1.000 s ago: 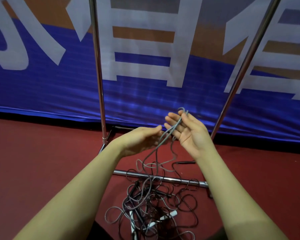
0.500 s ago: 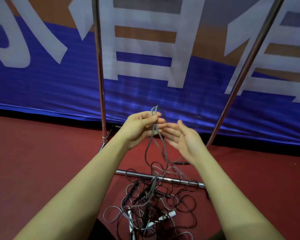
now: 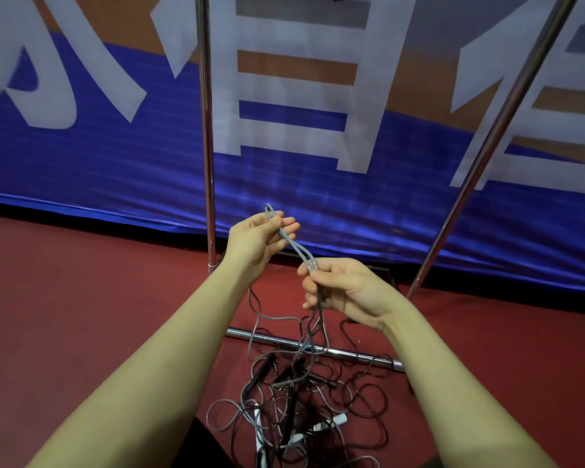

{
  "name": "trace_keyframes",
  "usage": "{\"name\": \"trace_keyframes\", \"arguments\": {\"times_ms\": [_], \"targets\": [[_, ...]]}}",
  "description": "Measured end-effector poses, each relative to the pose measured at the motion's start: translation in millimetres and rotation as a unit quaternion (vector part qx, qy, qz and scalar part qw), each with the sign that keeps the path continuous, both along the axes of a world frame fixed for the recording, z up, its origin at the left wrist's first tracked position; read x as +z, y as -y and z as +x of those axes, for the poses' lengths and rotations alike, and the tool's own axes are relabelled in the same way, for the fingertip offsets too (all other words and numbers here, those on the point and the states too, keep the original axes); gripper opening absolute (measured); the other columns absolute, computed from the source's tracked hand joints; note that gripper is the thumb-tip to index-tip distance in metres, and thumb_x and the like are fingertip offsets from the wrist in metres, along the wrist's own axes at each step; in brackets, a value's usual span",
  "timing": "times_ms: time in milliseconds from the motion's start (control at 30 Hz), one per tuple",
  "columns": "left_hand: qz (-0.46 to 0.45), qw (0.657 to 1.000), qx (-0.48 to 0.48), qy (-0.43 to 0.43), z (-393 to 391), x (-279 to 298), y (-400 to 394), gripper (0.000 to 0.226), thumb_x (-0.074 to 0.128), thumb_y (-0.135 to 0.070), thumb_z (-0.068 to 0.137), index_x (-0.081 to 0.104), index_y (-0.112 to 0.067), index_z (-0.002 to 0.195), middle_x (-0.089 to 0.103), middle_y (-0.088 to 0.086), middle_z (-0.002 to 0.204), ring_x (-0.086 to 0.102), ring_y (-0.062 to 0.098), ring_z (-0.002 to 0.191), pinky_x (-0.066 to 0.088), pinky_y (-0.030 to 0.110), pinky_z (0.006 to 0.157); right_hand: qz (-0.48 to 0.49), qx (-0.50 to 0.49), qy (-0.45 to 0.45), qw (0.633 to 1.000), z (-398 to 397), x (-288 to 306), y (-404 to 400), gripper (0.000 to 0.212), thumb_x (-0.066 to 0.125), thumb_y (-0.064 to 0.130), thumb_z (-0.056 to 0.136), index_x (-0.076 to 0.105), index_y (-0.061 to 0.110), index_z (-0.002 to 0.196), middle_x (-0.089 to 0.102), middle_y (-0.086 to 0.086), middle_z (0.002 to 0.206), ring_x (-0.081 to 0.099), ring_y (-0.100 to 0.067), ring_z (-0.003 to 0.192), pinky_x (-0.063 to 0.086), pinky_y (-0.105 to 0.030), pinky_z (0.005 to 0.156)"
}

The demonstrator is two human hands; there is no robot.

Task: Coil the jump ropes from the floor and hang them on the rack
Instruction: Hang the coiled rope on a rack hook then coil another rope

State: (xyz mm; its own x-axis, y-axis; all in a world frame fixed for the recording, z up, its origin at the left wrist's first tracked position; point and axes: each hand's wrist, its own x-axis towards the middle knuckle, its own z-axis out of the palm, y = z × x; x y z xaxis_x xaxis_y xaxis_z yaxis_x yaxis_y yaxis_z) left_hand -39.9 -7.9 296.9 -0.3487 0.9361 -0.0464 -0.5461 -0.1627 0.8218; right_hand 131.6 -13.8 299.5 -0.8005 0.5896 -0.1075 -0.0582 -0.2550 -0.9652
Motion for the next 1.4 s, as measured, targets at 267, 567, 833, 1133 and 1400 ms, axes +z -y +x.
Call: {"name": "trace_keyframes", "arguments": {"times_ms": [267, 567, 833, 1133, 1400], "targets": [[-0.142, 0.943, -0.265, -0.141, 17, -4, 6, 0.042, 0.030, -0.042, 0.101, 0.058, -0.011, 0.104, 0.072, 0.001, 0.075, 0.068, 0.013, 0.067, 0.052, 0.028, 0.071, -0.072, -0.248, -0.203, 0.944, 6, 12, -8, 0.018, 0.038, -0.001, 0.096, 0.055, 0.004, 0.091, 0.071, -0.008, 0.071, 0.071, -0.020, 0.069, 0.060, -0.032, 0.066], [-0.003, 0.883, -0.340, -0.322, 34, -9, 21, 0.019, 0.063, 0.001, 0.086, 0.069, -0.015, 0.096, 0.072, 0.000, 0.086, 0.066, 0.009, 0.086, 0.050, 0.021, 0.088, -0.133, -0.353, -0.285, 0.881, 15, 12, -17, 0.018, 0.036, -0.001, 0.099, 0.050, 0.006, 0.090, 0.072, -0.011, 0.074, 0.073, -0.022, 0.076, 0.059, -0.030, 0.065], [-0.015, 0.910, -0.288, -0.296, 39, 2, 24, 0.007, 0.062, -0.005, 0.087, 0.066, -0.010, 0.084, 0.070, 0.003, 0.072, 0.067, 0.011, 0.065, 0.056, 0.026, 0.068, -0.119, -0.356, -0.261, 0.889, 19, 6, -24, 0.015, 0.040, 0.007, 0.100, 0.053, 0.005, 0.093, 0.073, -0.011, 0.080, 0.073, -0.021, 0.079, 0.059, -0.029, 0.067], [-0.003, 0.991, -0.112, -0.068, 31, 16, 16, 0.007, 0.058, -0.006, 0.090, 0.062, -0.007, 0.084, 0.070, 0.002, 0.067, 0.069, 0.012, 0.063, 0.059, 0.028, 0.058, -0.067, -0.163, 0.018, 0.984, 7, -12, -17, 0.036, 0.034, 0.033, 0.101, 0.063, 0.012, 0.098, 0.073, -0.003, 0.084, 0.068, -0.014, 0.079, 0.051, -0.027, 0.078], [0.015, 1.000, -0.014, 0.005, 15, 17, 9, 0.010, 0.055, -0.004, 0.093, 0.061, -0.003, 0.084, 0.070, 0.006, 0.065, 0.070, 0.016, 0.066, 0.058, 0.028, 0.056, 0.060, -0.071, 0.106, 0.990, 4, -4, -3, 0.011, 0.053, 0.005, 0.092, 0.063, 0.008, 0.089, 0.072, -0.004, 0.076, 0.070, -0.012, 0.068, 0.050, -0.016, 0.058]]}}
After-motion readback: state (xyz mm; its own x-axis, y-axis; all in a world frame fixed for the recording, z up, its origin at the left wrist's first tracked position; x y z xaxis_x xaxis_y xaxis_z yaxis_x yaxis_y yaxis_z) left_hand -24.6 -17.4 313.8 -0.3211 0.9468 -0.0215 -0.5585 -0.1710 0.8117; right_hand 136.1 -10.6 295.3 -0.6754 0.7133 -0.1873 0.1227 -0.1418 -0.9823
